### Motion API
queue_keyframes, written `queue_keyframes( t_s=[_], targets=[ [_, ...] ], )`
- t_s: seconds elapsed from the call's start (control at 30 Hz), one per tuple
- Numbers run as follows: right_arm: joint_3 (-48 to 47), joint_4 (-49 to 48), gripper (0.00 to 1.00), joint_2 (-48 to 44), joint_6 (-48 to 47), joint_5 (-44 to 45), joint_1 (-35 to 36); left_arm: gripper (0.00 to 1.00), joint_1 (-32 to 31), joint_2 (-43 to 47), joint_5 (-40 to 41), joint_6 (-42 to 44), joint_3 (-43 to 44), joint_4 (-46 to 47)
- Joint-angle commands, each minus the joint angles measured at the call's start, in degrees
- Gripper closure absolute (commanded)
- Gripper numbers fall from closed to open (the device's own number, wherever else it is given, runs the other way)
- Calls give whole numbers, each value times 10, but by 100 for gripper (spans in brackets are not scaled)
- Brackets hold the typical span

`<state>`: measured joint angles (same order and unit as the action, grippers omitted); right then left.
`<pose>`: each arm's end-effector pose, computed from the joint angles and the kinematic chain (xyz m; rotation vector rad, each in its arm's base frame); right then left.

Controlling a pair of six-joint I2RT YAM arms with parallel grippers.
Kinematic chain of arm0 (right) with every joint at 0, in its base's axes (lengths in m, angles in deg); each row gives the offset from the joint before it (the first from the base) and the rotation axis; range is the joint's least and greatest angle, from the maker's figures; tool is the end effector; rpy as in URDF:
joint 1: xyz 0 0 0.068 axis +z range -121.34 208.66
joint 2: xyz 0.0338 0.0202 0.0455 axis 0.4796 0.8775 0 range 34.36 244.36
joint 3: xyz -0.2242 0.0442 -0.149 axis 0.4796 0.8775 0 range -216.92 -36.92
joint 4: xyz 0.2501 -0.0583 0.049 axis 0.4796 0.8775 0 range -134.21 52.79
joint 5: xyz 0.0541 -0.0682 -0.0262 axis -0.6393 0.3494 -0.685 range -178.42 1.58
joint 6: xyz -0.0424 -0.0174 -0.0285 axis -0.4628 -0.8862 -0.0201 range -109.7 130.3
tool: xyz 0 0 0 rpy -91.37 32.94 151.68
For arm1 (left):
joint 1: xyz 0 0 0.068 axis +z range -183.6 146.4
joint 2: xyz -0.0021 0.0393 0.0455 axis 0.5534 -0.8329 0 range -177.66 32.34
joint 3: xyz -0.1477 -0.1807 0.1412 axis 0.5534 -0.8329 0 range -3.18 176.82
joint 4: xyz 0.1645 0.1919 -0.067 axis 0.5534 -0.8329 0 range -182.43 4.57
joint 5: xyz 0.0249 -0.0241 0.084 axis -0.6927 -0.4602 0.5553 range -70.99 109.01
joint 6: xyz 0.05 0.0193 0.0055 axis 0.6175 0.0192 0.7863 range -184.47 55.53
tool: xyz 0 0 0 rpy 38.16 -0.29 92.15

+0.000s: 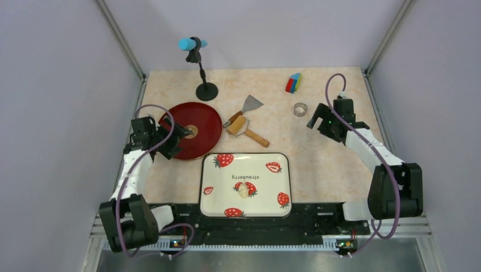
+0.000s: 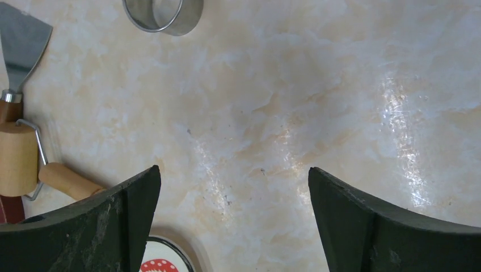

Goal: Roll out the dumpling wrappers from the dough

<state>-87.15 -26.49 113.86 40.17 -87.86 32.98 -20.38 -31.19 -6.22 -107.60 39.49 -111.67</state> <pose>0.2888 0.0216 0.2254 0.5369 2.3472 0.2677 0.2224 0.0368 0.2409 -0.9553 2.2338 -0.7689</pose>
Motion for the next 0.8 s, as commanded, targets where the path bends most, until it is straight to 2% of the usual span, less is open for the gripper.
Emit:
queue_keyframes(
  t_s=[0.0,0.2,0.43,0.77],
  targets=[
    [-5,2,1,-16,-19,-48,-5,4,3,-58,-53,-6,30,82],
    [-29,5,1,16,-56,-107,-5,7,2,-155,-90,-11,59,96],
    [-70,21,1,69,-84,-131,3,13,-8,-223,-120,14,106,53],
    [-112,38,1,119,-95,-158,21,16,-114,-250,-76,58,138,7]
  ],
)
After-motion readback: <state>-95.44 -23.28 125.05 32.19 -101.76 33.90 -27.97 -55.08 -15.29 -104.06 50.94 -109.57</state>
